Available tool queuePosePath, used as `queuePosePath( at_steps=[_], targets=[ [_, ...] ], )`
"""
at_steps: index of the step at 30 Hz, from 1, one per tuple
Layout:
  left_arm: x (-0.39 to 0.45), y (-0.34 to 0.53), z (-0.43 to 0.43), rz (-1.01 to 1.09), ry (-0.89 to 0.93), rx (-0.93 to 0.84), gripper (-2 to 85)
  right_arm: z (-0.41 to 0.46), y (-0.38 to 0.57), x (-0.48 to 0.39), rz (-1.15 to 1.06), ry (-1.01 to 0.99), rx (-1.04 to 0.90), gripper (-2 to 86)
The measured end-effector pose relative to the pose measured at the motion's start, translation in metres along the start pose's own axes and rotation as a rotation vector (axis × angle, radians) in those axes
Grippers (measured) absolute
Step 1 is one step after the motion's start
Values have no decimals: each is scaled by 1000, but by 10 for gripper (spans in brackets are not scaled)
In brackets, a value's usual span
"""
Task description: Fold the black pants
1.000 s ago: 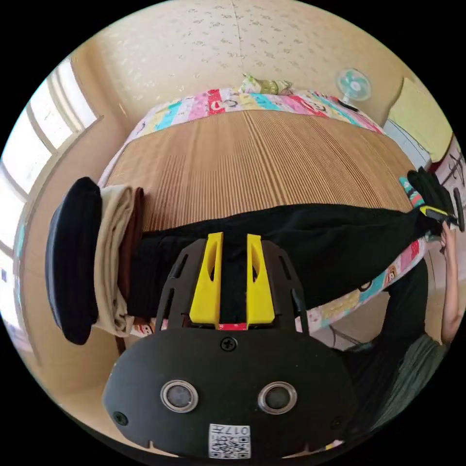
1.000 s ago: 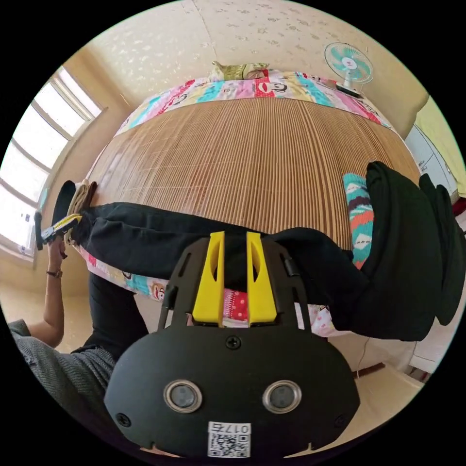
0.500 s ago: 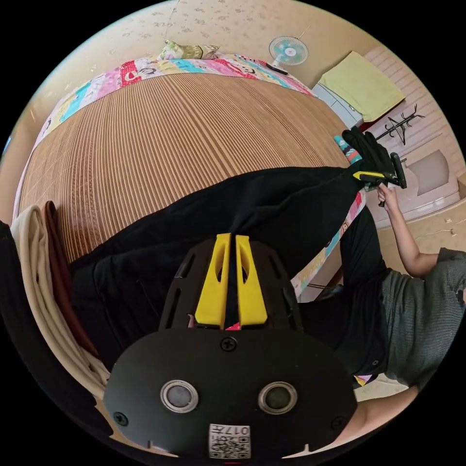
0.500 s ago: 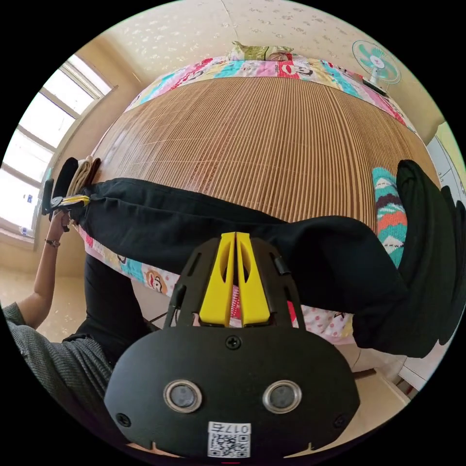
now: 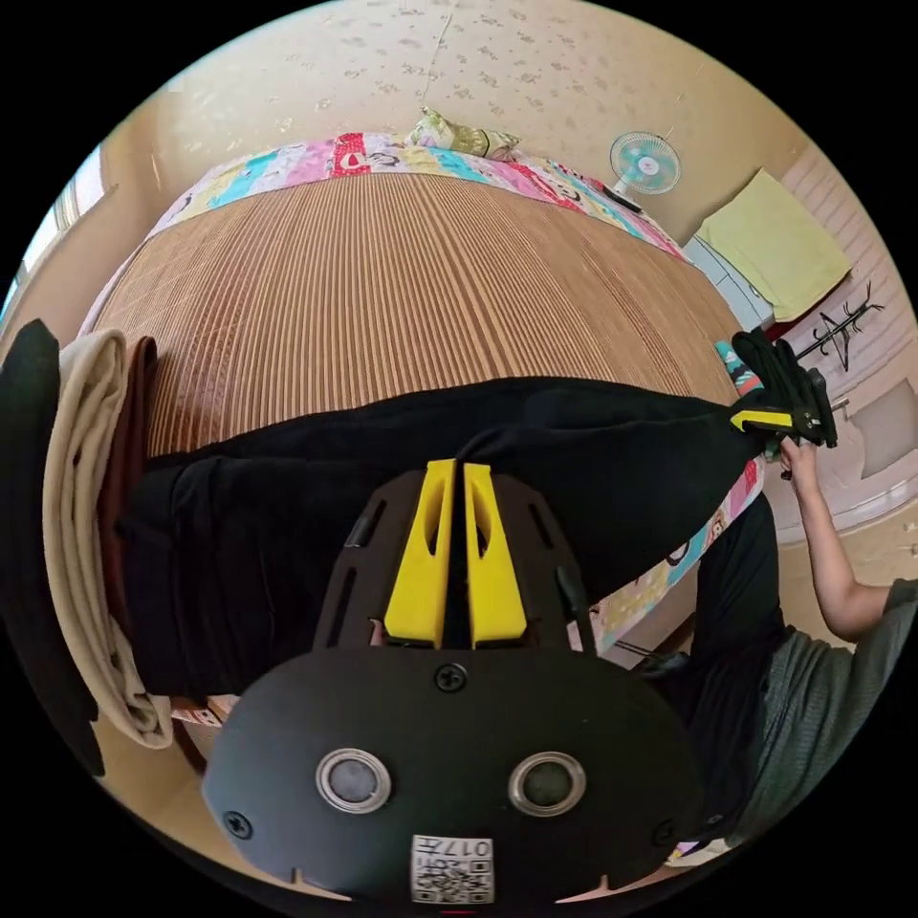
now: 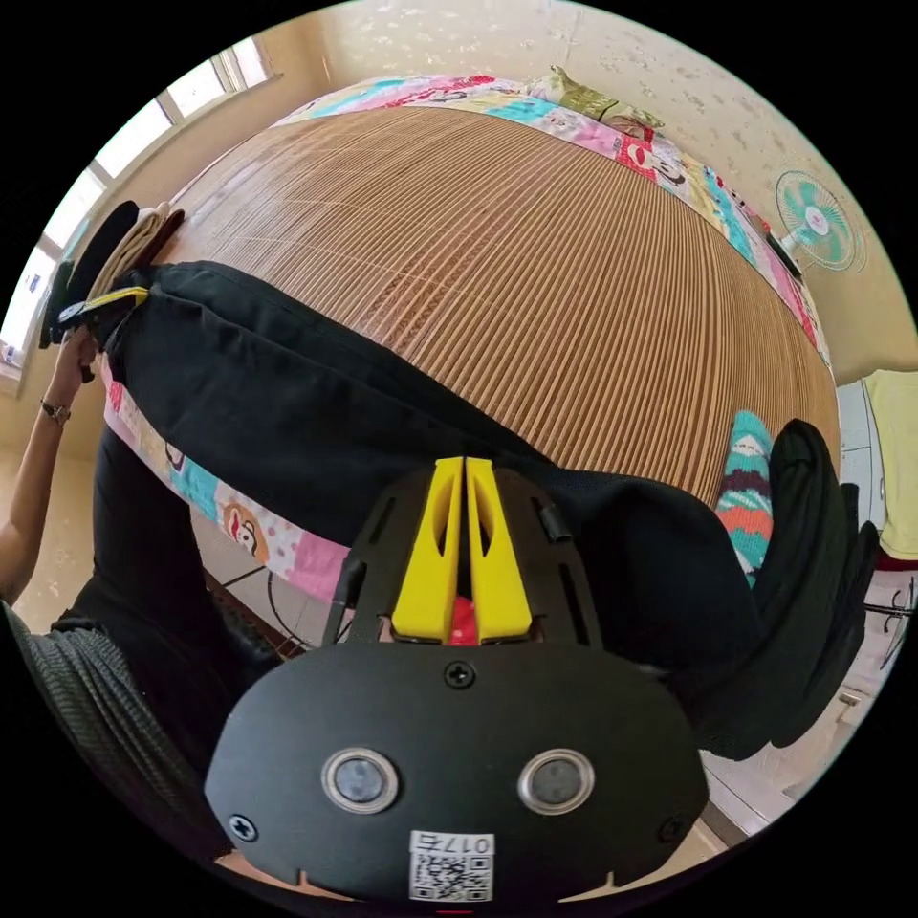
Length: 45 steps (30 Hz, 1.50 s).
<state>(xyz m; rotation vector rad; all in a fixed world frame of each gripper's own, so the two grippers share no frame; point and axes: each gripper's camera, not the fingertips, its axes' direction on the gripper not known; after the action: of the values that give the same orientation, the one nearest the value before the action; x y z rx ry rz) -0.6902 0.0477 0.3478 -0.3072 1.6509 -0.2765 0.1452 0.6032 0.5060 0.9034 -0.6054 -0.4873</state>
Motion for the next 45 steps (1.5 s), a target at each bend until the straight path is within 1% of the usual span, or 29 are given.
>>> queuePosePath(
  at_steps=[3,5,7,8,9,10,11,13,14,15,16,17,20,22,24,25,26,29,30,31,33,34,35,36,37,39,41,43,45],
  targets=[
    [-3,14,-48,-35,47,145,-5,-35,25,-2,42,16,61,7],
    [0,11,-67,-55,-1,207,-2,-56,41,3,117,94,118,4],
    [3,-5,-70,-93,-83,211,4,-58,45,12,177,235,109,3],
    [1,-22,-57,-109,-107,153,13,-52,44,25,215,265,77,3],
    [-6,-38,-38,-138,-109,78,23,-47,43,32,229,242,50,3],
    [-10,-43,-29,-154,-107,53,29,-39,41,45,251,159,9,3],
    [-17,-48,-16,-176,-106,34,39,-42,45,53,274,80,28,3],
    [-23,-42,-20,-184,-69,98,47,-58,58,58,289,-16,105,3],
    [-24,-32,-37,-187,-57,181,51,-69,69,61,292,-63,143,3],
    [-23,-16,-58,-200,-78,283,53,-73,74,63,300,-79,153,3],
    [-23,-6,-69,-213,-106,330,54,-79,86,69,312,-112,162,3],
    [-24,12,-88,-248,-184,394,57,-83,99,77,325,-140,157,4],
    [-46,59,-122,-425,-380,416,96,-93,135,98,366,-200,156,5],
    [-68,93,-133,-547,-421,415,117,-102,159,108,392,-231,199,6],
    [-111,135,-131,-780,-460,320,141,-109,178,118,414,-272,239,7],
    [-123,143,-127,-834,-443,287,149,-112,188,124,430,-298,251,7],
    [-145,161,-120,-917,-342,266,149,-113,194,131,454,-324,243,7],
    [-182,190,-94,-996,62,361,123,-116,203,147,509,-416,230,6],
    [-192,197,-85,-1051,145,377,107,-118,205,150,516,-442,235,6],
    [-196,201,-85,-1078,153,391,97,-122,208,156,532,-502,243,6],
    [-208,206,-94,-1092,276,436,61,-129,214,168,563,-595,266,6],
    [-207,205,-102,-1071,317,470,55,-136,219,176,580,-651,293,6],
    [-200,196,-126,-984,368,527,53,-143,225,184,595,-698,320,6],
    [-185,178,-157,-847,341,538,52,-147,228,188,602,-716,330,6],
    [-175,167,-175,-767,305,537,52,-155,235,196,618,-742,344,6],
    [-127,144,-240,-459,161,597,52,-167,244,207,643,-756,359,5],
    [-119,152,-269,-387,132,669,54,-181,255,218,662,-760,366,5],
    [-147,173,-273,-534,109,657,72,-189,263,224,673,-761,371,6],
    [-203,216,-243,-871,7,555,79,-197,271,227,686,-759,376,7]
  ],
)
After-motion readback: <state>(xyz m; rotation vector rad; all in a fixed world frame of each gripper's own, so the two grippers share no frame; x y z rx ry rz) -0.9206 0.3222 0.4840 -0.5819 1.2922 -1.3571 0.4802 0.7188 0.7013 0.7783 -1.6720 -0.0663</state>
